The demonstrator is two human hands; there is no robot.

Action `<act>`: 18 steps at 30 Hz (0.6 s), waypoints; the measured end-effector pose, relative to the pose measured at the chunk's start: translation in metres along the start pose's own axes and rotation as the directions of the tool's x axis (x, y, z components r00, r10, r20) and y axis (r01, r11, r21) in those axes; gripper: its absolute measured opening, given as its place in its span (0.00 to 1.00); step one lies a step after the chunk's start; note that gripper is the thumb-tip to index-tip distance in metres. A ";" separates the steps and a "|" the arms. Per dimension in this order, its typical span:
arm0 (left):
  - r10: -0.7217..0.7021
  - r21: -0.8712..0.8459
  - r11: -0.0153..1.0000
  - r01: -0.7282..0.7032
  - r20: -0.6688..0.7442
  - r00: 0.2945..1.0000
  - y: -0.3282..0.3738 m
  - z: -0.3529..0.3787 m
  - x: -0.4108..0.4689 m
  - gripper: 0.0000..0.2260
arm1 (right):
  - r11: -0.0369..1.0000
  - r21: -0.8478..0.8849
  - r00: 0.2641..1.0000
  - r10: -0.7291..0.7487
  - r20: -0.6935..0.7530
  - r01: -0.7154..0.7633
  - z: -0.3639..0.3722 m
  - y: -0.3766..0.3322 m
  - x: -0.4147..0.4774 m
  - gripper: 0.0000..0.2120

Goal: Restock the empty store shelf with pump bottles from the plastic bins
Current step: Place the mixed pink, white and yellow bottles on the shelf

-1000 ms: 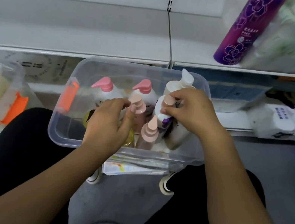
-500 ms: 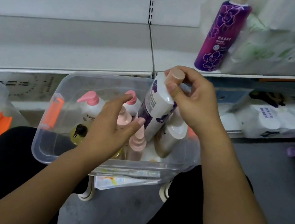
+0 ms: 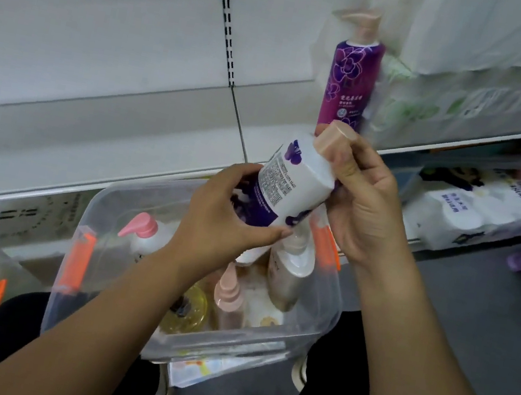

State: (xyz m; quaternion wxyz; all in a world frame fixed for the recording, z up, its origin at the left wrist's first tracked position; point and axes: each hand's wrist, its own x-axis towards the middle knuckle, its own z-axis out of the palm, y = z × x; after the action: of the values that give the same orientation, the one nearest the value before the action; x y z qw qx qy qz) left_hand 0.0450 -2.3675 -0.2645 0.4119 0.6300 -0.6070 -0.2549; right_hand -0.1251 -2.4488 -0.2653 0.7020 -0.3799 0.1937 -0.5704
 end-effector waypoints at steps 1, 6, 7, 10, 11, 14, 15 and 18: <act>-0.039 -0.034 0.999 0.039 -0.010 0.999 0.000 -0.002 0.001 0.32 | 0.998 0.051 0.999 0.036 0.021 -0.037 -0.002 0.001 0.003 0.22; -0.254 -0.384 0.899 0.210 -0.067 0.965 0.008 -0.007 0.006 0.24 | 0.899 -0.272 0.931 0.364 0.032 -0.343 -0.006 0.025 0.007 0.29; -0.292 -0.466 0.854 0.229 -0.068 0.954 0.009 -0.010 0.008 0.23 | 0.853 -0.348 0.908 0.418 0.014 -0.388 -0.004 0.028 0.008 0.29; -0.330 -0.633 0.740 0.228 -0.046 0.943 0.009 -0.019 0.018 0.21 | 0.812 -0.368 0.876 0.482 -0.015 -0.453 -0.001 0.029 0.009 0.27; -0.327 -0.662 0.716 0.220 -0.040 0.944 0.008 -0.022 0.021 0.21 | 0.812 -0.372 0.874 0.485 0.001 -0.450 -0.002 0.027 0.008 0.26; -0.344 -0.715 0.654 0.247 0.009 0.939 0.006 -0.028 0.031 0.22 | 0.804 -0.451 0.892 0.451 0.037 -0.388 -0.002 0.029 0.007 0.25; -0.356 -0.730 0.627 0.273 0.043 0.933 0.005 -0.030 0.034 0.22 | 0.804 -0.469 0.905 0.426 0.023 -0.366 -0.001 0.030 0.007 0.24; -0.386 -0.718 0.583 0.380 0.166 0.907 0.008 -0.031 0.042 0.20 | 0.820 -0.474 0.939 0.339 -0.052 -0.322 0.005 0.033 0.007 0.23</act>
State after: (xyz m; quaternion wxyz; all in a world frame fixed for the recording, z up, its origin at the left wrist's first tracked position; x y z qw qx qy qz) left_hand 0.0717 -2.4008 -0.2336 0.5677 0.5262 -0.3002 -0.5574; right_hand -0.0983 -2.4516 -0.2862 0.6784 -0.5108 0.3784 -0.3684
